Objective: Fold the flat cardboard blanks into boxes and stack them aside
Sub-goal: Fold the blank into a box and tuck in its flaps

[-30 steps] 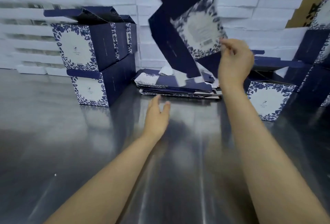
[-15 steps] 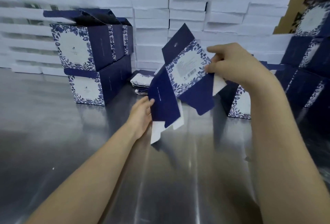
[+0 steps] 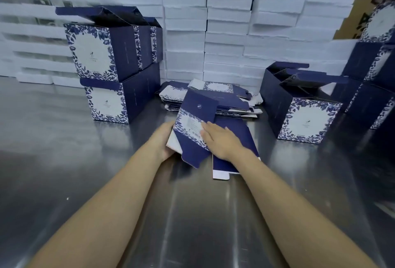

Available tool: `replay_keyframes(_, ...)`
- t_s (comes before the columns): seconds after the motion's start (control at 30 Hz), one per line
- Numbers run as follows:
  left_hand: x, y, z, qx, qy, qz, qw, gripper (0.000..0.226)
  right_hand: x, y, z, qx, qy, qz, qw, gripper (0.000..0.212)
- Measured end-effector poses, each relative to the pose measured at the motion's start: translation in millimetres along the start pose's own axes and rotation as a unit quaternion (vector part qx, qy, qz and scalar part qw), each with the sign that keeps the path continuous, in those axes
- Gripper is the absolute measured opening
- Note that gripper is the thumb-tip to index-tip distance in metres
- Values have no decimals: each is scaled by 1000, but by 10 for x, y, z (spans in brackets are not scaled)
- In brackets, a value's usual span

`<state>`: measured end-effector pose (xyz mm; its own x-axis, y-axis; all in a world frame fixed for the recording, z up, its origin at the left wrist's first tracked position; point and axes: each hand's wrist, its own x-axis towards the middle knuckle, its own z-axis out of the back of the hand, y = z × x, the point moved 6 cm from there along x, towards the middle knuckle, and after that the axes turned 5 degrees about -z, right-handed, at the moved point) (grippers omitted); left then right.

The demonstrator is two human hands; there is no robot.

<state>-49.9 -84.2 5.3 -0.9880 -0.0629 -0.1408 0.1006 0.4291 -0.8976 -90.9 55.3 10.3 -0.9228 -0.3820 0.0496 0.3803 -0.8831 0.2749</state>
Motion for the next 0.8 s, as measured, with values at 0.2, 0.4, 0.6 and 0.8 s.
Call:
replay_keyframes(0.2,18,-434,339,338,-153,-273,888,48,71,3,-168,-51,50,24,997,53)
replay_keyframes(0.4,104,150,-415,643,81,-225,727,46,100,139,-137,-13,4,47,999,51)
replay_keyframes(0.6,227,219,-288,756,53,-105,643,65,136,-40,-187,-60,46,-57,996,64)
replay_keyframes(0.8,229,31,136,798,13,-50,601,77,73,-456,-22,-84,43,-89,992,70)
